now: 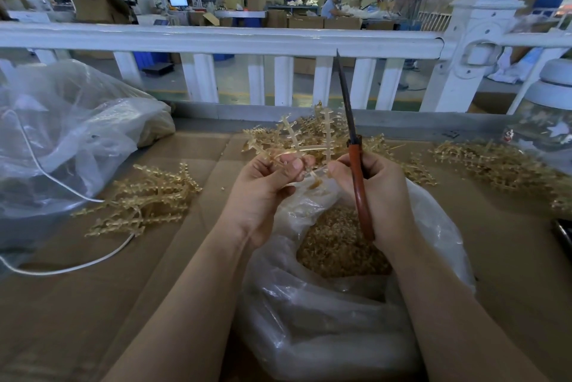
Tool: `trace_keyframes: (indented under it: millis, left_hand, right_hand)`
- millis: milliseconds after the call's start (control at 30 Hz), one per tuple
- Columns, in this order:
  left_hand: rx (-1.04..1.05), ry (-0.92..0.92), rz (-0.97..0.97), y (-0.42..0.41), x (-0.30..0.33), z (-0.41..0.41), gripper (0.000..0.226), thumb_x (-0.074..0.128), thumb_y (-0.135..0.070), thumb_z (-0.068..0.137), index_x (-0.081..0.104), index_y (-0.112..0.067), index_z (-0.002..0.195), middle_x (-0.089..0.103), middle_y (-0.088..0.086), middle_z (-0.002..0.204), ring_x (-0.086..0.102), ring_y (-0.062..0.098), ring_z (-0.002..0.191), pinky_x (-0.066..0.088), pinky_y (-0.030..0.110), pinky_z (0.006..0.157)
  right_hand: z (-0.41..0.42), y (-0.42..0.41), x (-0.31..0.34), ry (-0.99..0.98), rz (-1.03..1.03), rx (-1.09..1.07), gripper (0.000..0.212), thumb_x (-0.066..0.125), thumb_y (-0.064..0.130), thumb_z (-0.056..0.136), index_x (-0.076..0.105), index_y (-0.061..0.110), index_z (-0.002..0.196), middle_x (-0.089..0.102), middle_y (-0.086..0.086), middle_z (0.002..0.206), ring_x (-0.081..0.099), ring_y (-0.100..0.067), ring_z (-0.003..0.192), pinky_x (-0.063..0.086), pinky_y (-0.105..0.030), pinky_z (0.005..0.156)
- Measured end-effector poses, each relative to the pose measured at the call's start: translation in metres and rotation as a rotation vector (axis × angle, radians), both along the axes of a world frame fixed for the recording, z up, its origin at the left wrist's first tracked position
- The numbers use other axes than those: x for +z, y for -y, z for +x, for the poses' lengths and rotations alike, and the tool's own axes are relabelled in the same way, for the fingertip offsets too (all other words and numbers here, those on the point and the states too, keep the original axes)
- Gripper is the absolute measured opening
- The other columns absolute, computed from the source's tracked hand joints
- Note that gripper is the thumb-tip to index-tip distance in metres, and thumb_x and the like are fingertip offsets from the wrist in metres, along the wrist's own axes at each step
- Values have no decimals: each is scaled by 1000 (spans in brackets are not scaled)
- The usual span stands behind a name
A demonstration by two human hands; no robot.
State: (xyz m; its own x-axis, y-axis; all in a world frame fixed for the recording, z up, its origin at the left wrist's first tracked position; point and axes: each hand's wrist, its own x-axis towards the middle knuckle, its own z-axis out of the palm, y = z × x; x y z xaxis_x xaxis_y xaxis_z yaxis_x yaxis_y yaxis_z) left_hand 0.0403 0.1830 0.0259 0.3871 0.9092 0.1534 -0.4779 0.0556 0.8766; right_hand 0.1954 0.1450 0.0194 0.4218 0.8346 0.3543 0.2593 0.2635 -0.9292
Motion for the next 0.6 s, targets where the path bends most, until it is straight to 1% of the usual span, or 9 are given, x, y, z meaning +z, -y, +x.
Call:
trace_keyframes:
  millis: [100, 167, 233, 300, 367, 400, 467, 533, 600]
  left_hand:
    - [68, 7, 3, 0, 0, 0, 14, 69, -8, 74, 58, -5, 82, 67, 5, 76, 68, 5, 74, 49, 15, 58]
    - [107, -24, 20, -1, -1, 0, 15, 70, -11, 72, 59, -9, 81, 68, 0, 71, 69, 5, 76, 49, 15, 61]
    - [147, -49, 31, -2, -2, 0, 14, 71, -12, 73, 61, -13, 82, 69, -5, 68, 67, 5, 74, 48, 17, 65]
    - [191, -52, 27, -3, -3, 0, 11, 70, -8, 80, 62, -14, 84, 70, -6, 71, 65, 5, 74, 48, 19, 69]
    - [226, -35, 24, -3, -3, -1, 12, 67, -5, 85, 63, -16, 85, 70, -7, 70, 65, 4, 74, 49, 18, 70]
    - [240, -18, 27, -3, -2, -1, 12, 67, -5, 86, 62, -16, 85, 69, -8, 68, 65, 4, 73, 49, 17, 69]
    - [266, 35, 30, -3, -1, -1, 12, 67, -5, 84, 62, -15, 86, 67, -8, 68, 63, 5, 69, 49, 18, 69]
    - [284, 96, 31, -3, 0, -2, 15, 67, -6, 80, 59, -13, 91, 65, -3, 74, 61, 8, 69, 49, 22, 72]
    - [295, 120, 48, -4, 0, -2, 18, 64, 0, 82, 56, -10, 95, 60, 6, 81, 58, 15, 74, 47, 28, 79]
  right_hand:
    - [-1, 3, 2, 3, 77, 0, 12, 80, 20, 84, 70, 25, 79, 72, 10, 71, 66, -3, 65, 52, -13, 65]
    - [-1, 5, 3, -6, 143, 5, 15, 80, 15, 84, 68, 24, 78, 68, 10, 67, 63, -5, 65, 53, -17, 66]
    - [-1, 7, 3, 10, 195, 16, 15, 80, 15, 85, 67, 22, 79, 67, 4, 67, 63, -8, 66, 53, -19, 67]
    - [1, 10, 2, 108, 202, 28, 14, 80, 28, 84, 67, 24, 82, 66, -3, 71, 64, -16, 69, 54, -27, 68]
    - [4, 10, -1, 264, 151, 27, 20, 75, 48, 81, 64, 32, 84, 66, 2, 74, 64, -15, 72, 55, -32, 68]
    - [5, 9, -2, 333, 118, 24, 24, 71, 56, 78, 63, 34, 84, 67, 8, 75, 64, -11, 72, 54, -30, 66]
    - [8, 7, -5, 477, 59, 6, 33, 64, 66, 76, 64, 34, 87, 65, 16, 77, 61, -4, 75, 48, -21, 65]
    - [11, 6, -9, 655, 11, -44, 37, 61, 68, 79, 64, 33, 90, 62, 20, 77, 59, 2, 77, 39, -10, 61]
    - [12, 4, -11, 788, -28, -99, 34, 61, 67, 82, 61, 33, 89, 59, 21, 75, 56, 4, 72, 37, -9, 58]
